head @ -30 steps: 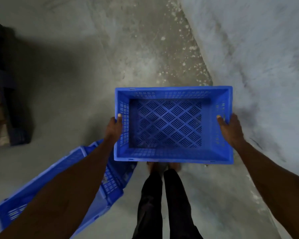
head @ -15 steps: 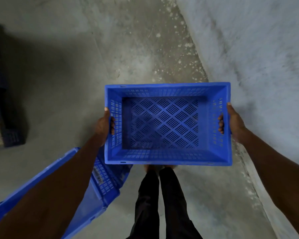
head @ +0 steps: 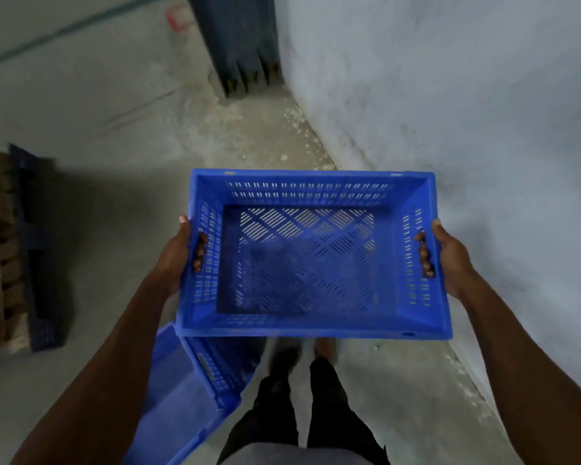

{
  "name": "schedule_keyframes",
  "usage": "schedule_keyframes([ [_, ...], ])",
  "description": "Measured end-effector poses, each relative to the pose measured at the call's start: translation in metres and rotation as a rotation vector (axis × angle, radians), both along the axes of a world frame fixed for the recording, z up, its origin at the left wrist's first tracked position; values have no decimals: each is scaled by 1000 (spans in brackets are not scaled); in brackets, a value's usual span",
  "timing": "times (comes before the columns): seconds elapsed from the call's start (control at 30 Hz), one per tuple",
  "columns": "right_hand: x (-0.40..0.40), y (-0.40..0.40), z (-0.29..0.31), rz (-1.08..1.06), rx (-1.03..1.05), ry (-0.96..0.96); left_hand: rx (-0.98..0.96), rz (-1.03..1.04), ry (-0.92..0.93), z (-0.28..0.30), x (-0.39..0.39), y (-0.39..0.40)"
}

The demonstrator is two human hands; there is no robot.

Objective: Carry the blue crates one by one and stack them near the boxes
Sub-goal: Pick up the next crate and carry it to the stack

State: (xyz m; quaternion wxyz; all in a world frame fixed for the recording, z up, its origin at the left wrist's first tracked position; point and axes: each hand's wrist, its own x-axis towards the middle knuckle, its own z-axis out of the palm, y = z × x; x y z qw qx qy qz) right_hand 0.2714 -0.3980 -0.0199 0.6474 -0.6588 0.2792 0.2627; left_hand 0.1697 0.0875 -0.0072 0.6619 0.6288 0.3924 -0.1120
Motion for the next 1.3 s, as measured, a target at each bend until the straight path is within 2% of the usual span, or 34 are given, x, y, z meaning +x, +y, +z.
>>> schedule_keyframes([
  [0.27, -75, -37, 102, -177, -94, -126, 38, -166, -80, 87, 23, -28],
  [0.47, -186, -82, 151, -391, -120, -176, 27, -424, -136, 130, 37, -81],
  [0.63, -303, -114, 176, -640, -173, -175, -26, -693, -159, 157, 43, -161],
  [0.8, -442, -137, 184, -921, -218, -177, -53, -1012, -189, 177, 27, -274],
  [1.07, -674, -134, 199, -1401, -233, -213, -156, -1436, -231, 198, -95, -473],
  [1.3, -888, -107, 201, -1754, -236, -178, -210, -1749, -224, 202, -286, -609],
])
